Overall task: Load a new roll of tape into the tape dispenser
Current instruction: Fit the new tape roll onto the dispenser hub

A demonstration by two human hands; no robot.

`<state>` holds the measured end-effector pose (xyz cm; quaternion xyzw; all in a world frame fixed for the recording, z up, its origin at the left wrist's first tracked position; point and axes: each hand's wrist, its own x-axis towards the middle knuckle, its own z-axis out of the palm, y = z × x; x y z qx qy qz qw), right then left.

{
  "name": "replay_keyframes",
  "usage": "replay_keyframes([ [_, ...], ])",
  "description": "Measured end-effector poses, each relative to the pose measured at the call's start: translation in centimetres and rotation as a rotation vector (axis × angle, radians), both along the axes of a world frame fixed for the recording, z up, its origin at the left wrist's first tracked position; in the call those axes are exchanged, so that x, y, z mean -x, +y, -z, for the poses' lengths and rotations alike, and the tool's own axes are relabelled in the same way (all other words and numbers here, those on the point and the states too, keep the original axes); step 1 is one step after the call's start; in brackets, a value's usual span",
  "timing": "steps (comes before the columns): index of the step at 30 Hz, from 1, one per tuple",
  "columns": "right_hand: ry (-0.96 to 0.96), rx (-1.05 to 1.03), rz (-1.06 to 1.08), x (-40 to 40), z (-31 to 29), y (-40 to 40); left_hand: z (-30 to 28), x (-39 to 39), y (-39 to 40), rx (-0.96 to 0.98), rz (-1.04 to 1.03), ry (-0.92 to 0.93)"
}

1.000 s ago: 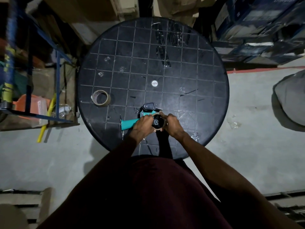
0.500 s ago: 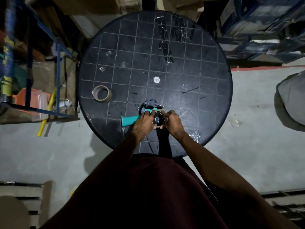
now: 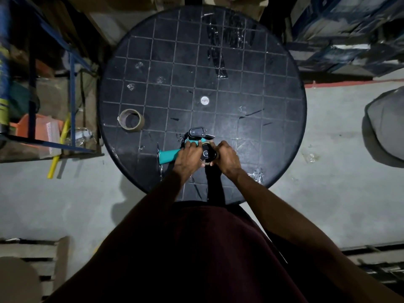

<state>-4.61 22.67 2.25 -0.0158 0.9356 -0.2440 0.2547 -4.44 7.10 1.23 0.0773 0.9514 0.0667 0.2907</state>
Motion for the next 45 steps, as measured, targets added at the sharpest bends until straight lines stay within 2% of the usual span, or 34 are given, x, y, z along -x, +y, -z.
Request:
replay_keyframes([
  [4, -0.052, 0.042, -0.098, 0.2, 0.2, 0.8, -1.1, -0.4, -0.5, 0.008, 0.03, 0.036],
  [9, -0.031, 0.046, -0.101, -0.2, 0.4, 1.0, -0.8, -0.8, -0.8, 0.006, -0.033, 0.086],
  [15, -0.017, 0.034, -0.034, -0.1, 1.6, 0.5, 0.3, -0.3, -0.2, -0.007, -0.009, 0.028],
  [22, 0.018, 0.006, -0.025, 0.3, 1.4, 0.3, 1.0, 0.1, -0.4, 0.07, 0.085, 0.02],
  [29, -0.021, -0.05, -0.02, 0.3, 1.2, -0.4, 1.7, -0.1, 0.6, 0.25, 0.161, 0.019],
  [34, -0.015, -0.066, -0.033, 0.6, 1.6, -0.3, 1.7, 0.0, 0.8, 0.264, 0.187, 0.014],
  [39, -0.047, -0.053, 0.088, 0.5, 0.9, -0.4, 1.2, 0.3, 0.6, 0.227, 0.203, 0.021],
  [45, -0.111, -0.052, 0.106, -0.8, 0.0, -0.9, 0.9, 0.0, -1.0, 0.058, 0.164, 0.055],
])
